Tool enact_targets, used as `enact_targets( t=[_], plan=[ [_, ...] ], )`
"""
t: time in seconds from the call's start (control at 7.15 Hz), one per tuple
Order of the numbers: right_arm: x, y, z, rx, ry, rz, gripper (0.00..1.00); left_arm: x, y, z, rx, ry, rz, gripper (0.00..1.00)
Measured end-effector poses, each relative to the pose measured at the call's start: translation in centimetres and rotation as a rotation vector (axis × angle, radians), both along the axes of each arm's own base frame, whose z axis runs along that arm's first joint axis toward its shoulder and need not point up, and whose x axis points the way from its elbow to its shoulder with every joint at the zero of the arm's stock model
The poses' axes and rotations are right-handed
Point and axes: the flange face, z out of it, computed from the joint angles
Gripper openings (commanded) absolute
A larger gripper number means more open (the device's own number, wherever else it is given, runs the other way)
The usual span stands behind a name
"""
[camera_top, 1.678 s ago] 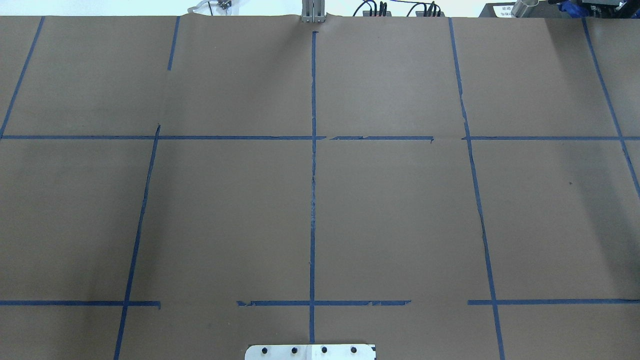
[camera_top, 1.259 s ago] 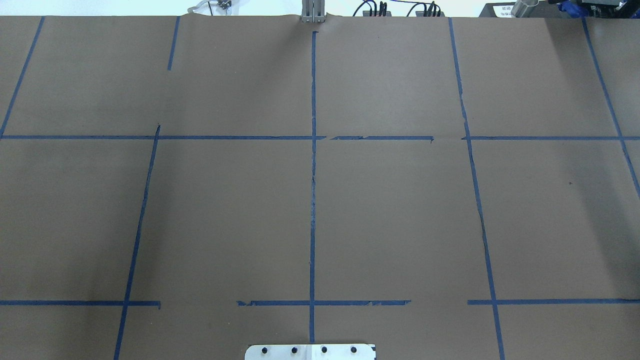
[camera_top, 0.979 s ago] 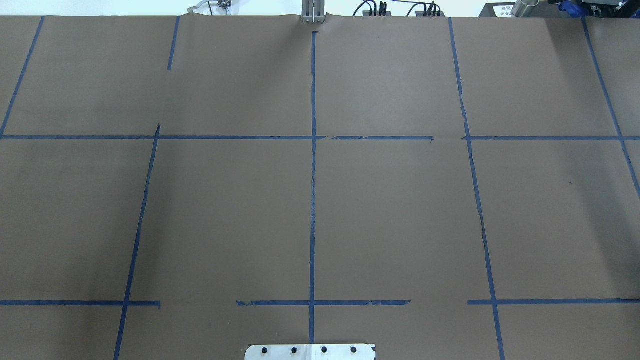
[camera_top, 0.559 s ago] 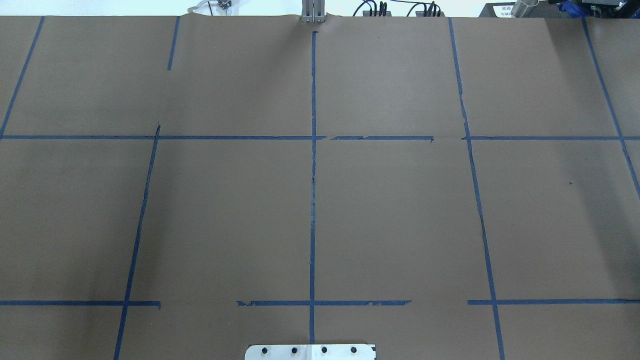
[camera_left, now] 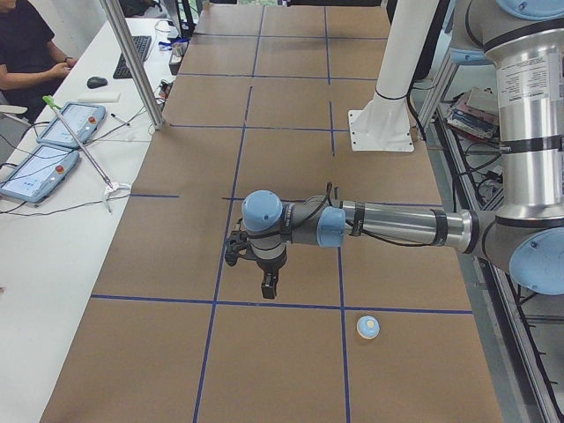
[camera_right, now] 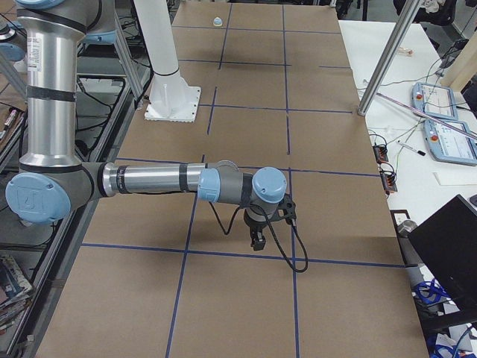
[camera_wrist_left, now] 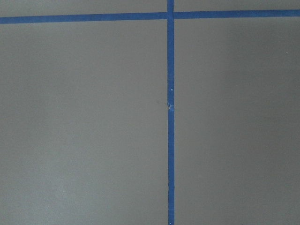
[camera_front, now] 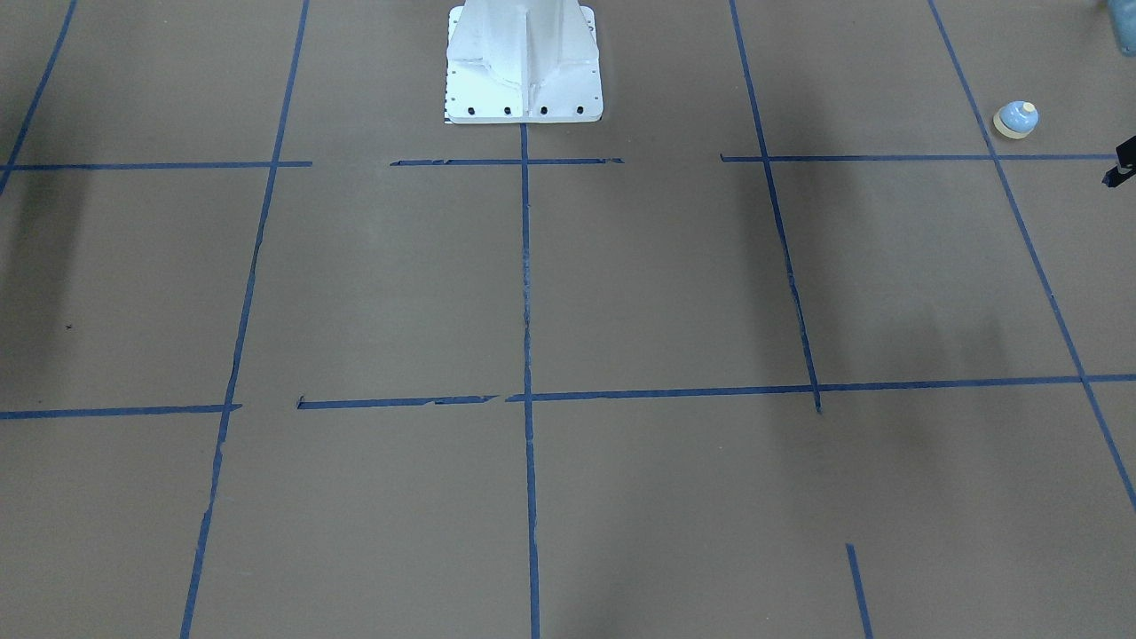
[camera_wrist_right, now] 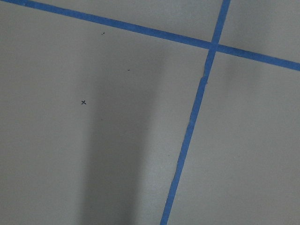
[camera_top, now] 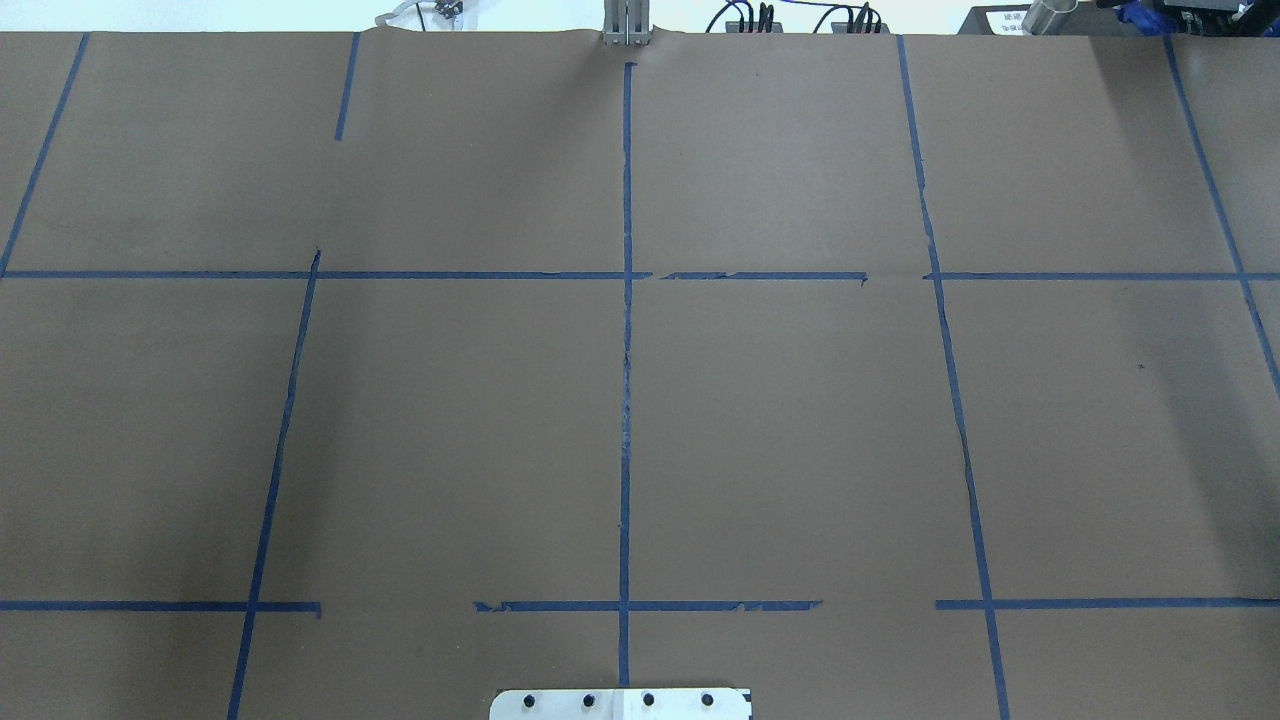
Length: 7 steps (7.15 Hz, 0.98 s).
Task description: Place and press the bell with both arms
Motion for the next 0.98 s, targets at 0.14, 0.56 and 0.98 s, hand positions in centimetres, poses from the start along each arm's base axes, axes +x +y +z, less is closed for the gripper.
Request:
enact_targets(
  t=[0.14,0.56,0.98],
  plan=[
    [0.0,0.0,0.0,-0.001,0.0,0.0,1.0,0.4,-0.1,0.1,0.009,0.001,0.008,1.0],
    [0.0,0.0,0.0,0.0,-0.002,-0.001,1.0,5.6,0.6,1.7,0.004,-0.003,0.127,1.0],
    [0.0,0.1,-0.1,0.004,-0.002,-0.001,1.0,9.4,6.0,5.9,0.02,0.012,0.142,1.0]
  ],
)
